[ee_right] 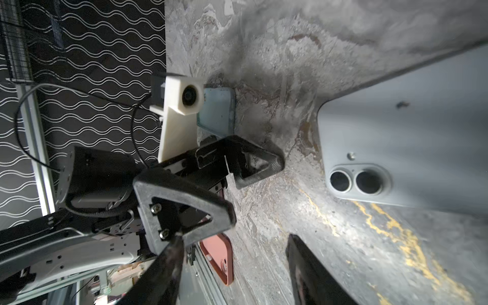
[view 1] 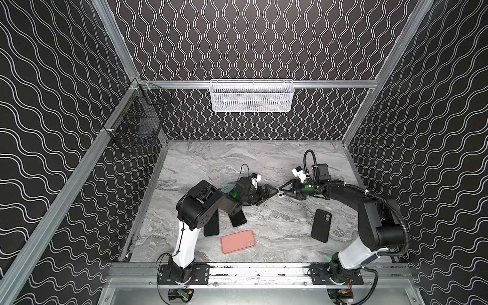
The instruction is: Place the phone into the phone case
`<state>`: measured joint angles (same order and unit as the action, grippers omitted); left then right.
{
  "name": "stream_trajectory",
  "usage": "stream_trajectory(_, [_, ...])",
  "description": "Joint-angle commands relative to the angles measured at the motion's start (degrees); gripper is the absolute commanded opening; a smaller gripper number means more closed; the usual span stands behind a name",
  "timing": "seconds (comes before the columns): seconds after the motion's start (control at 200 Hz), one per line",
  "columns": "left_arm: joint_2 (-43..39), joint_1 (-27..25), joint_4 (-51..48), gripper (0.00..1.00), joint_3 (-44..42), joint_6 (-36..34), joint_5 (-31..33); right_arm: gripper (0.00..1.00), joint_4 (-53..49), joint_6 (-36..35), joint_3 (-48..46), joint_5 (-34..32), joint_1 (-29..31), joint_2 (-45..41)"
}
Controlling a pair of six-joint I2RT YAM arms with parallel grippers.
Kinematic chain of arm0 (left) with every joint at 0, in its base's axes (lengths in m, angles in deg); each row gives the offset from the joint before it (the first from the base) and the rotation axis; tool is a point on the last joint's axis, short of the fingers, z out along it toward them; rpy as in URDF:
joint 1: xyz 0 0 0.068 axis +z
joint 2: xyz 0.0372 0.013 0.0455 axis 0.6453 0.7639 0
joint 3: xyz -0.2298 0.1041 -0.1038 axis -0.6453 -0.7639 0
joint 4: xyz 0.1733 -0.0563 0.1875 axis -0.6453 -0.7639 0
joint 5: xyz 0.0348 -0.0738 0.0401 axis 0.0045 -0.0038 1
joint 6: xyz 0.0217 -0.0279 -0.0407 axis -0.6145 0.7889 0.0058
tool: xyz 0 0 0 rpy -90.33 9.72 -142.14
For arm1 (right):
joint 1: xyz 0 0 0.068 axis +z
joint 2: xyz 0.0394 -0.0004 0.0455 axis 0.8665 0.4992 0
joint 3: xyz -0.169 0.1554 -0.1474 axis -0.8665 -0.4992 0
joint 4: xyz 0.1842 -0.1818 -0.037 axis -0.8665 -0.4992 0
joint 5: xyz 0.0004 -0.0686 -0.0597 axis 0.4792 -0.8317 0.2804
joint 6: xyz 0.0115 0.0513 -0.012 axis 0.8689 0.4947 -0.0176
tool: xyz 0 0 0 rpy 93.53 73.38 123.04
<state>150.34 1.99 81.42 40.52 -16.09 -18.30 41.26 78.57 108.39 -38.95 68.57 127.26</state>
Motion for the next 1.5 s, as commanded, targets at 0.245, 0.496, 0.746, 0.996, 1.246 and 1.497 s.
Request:
stream_trajectory(0.245, [-1.60,-0.78,-15.10,0.98,0.62,1.29,5.38,0.95,-18.35,-5.75,20.62,-24.45,-5.49,10.13])
stream_trajectory(0.496, [-1.85,-0.85,-13.34,0.98,1.09,2.32,6.05,0.99,-18.38,-7.03,25.06,-22.63,-6.30,20.90])
stream_trajectory(0.746, [-0.71,-0.80,-12.62,0.98,1.87,2.16,6.00,0.98,-14.39,-5.65,17.92,-19.49,-5.55,19.14])
stream_trajectory(0.996, [0.31,1.18,-12.80,0.98,2.34,0.36,7.53,0.97,-8.92,-0.20,6.02,-17.35,-1.53,10.31])
stream_trajectory(1.246, [-1.13,3.24,-20.92,0.98,4.66,-7.17,9.08,0.97,-6.77,3.75,3.61,-18.14,0.38,7.26])
stream_trajectory(1.497, [-0.34,4.72,-31.28,0.98,10.72,-14.37,4.43,0.97,-6.14,4.97,3.67,-19.45,0.32,8.55])
